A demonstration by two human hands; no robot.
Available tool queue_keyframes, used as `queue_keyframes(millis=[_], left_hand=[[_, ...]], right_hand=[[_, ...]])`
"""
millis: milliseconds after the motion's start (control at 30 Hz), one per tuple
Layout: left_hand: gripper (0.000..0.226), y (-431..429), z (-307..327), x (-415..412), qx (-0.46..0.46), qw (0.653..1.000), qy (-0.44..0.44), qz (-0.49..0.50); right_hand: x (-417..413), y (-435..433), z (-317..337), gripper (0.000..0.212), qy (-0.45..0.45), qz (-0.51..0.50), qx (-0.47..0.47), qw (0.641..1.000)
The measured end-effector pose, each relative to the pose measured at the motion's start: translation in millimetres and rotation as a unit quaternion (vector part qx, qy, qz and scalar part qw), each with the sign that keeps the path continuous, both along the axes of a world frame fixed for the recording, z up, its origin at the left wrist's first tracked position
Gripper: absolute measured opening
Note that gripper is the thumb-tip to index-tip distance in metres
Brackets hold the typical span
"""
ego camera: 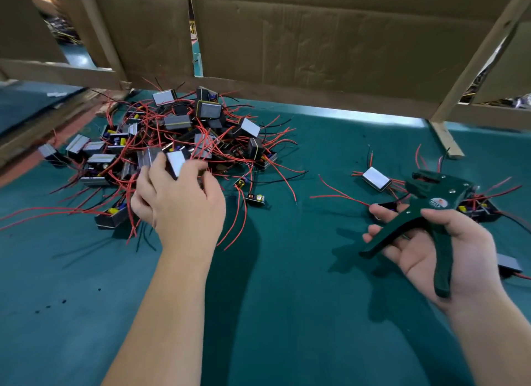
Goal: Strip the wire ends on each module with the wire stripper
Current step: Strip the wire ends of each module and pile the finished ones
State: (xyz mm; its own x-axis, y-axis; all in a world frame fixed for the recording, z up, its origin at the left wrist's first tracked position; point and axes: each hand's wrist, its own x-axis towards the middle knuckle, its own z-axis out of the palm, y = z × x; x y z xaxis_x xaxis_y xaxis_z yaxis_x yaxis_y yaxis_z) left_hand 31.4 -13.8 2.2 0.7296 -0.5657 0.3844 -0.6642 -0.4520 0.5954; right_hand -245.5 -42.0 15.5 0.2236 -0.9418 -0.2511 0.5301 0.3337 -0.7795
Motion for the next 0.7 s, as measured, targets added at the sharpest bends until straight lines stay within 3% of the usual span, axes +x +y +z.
queue_keyframes(millis=[100,267,367,500,567,700], left_hand=[[0.026,0,-5,3,0.062,0.998,-0.004,-0.004],[0.033,4,-5,9,0.112,0.994,-0.015,0.008],[0.042,2,-7,10,0.155,0.987,-0.037,-0.002],[0.063,0,-10,5,0.215,0.975,-0.057,-0.022],[0.061,-1,-7,4,0.165,0.985,-0.048,-0.022],[0.048,0,2,-3,-0.049,0.997,-0.047,-0.04]], right_hand=[[-4,-1,-1,0.045,-0.022,0.018,-0.004,1.0],[-1,-4,-5,0.036,-0.031,0.016,-0.001,0.999],[0,-6,-6,0.012,0.001,-0.038,-0.011,0.999],[0,-5,-10,0.016,0.07,-0.09,-0.005,0.993],[1,-3,-11,0.016,0.066,-0.083,-0.008,0.994],[5,0,-9,0.018,0.057,-0.061,-0.019,0.996]])
